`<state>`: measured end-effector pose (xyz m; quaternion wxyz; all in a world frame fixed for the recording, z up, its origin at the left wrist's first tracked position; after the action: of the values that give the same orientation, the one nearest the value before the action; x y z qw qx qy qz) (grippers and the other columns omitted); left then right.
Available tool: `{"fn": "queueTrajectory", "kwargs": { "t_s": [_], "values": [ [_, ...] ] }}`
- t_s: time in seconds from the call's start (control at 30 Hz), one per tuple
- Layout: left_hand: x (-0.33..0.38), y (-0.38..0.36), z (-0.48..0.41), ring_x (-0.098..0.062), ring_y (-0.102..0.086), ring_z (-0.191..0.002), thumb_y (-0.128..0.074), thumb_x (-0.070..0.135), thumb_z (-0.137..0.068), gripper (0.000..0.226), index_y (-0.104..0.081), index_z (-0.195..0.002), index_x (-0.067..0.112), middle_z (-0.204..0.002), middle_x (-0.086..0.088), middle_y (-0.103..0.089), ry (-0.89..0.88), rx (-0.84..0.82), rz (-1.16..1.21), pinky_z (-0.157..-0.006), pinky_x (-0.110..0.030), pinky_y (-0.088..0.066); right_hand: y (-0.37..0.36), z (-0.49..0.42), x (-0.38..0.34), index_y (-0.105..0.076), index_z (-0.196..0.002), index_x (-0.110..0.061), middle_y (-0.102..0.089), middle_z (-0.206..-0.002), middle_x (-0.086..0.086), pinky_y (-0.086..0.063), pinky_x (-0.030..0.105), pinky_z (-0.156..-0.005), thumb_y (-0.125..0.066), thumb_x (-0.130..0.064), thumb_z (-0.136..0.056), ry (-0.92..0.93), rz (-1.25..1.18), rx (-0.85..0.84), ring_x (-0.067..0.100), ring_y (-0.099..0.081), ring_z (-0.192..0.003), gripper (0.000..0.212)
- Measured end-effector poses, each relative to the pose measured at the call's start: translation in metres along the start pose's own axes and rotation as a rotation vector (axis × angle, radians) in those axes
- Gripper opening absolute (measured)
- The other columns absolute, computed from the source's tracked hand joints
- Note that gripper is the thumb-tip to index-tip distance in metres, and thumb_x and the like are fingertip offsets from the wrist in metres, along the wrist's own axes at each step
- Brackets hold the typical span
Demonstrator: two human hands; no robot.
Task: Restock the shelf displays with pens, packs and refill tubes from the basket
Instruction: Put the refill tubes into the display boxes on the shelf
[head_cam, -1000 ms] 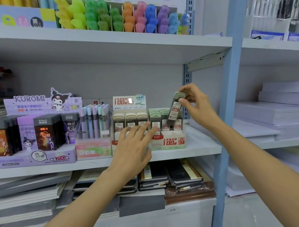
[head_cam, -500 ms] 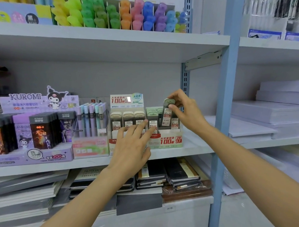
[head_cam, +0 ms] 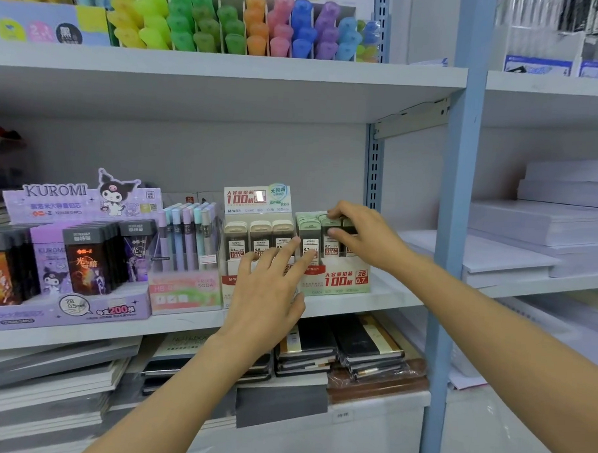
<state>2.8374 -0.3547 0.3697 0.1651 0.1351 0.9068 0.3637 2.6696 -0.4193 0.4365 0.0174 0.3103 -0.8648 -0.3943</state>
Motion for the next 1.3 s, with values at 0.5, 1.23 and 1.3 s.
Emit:
{"fn": "queueTrajectory", "kwargs": {
  "t_s": [0.5,1.23,1.3],
  "values": [
    [0.000,0.000,0.001,-0.018,-0.021,-0.143,-0.045,0.041,-0.094,0.069,-0.012,-0.154,0.030,-0.162,0.002,-0.014,-0.012,0.006,-0.001,-0.115,-0.042,-0.013,-0.009,-0.001,-0.032,-0.058,-0.123,-0.025,-0.059,-0.122,-0.006,-0.043,0.041,-0.102,-0.068,-0.034,-0.086,0.101,-0.035,0.021,0.012,-0.052,-0.113,0.039],
    [-0.006,0.001,0.000,-0.019,-0.007,-0.149,-0.040,0.047,-0.095,0.075,-0.007,-0.156,0.020,-0.163,0.002,-0.009,0.060,0.038,0.051,-0.118,-0.043,0.008,0.003,0.026,0.006,-0.034,-0.148,-0.029,-0.025,-0.158,-0.004,-0.023,0.045,-0.116,-0.043,-0.048,-0.097,-0.211,-0.309,0.096,0.016,-0.023,-0.145,0.054],
    [-0.006,0.002,0.002,-0.020,0.001,-0.150,-0.041,0.047,-0.094,0.077,-0.007,-0.155,0.017,-0.163,-0.001,-0.005,0.090,0.051,0.021,-0.118,-0.047,0.011,0.005,0.027,-0.014,-0.034,-0.148,-0.033,-0.019,-0.160,-0.007,-0.017,0.041,-0.115,-0.044,-0.049,-0.097,-0.066,-0.242,0.135,0.013,-0.017,-0.147,0.054]
  ]
}}
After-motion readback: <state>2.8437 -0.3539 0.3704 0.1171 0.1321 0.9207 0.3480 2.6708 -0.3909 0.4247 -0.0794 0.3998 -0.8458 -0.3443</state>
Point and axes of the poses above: each hand's wrist, its own z-axis away from the middle knuckle, its own y-axis out of the back of the hand, x = y × z, the point moved 6 cm from there along -z, towards the middle knuckle
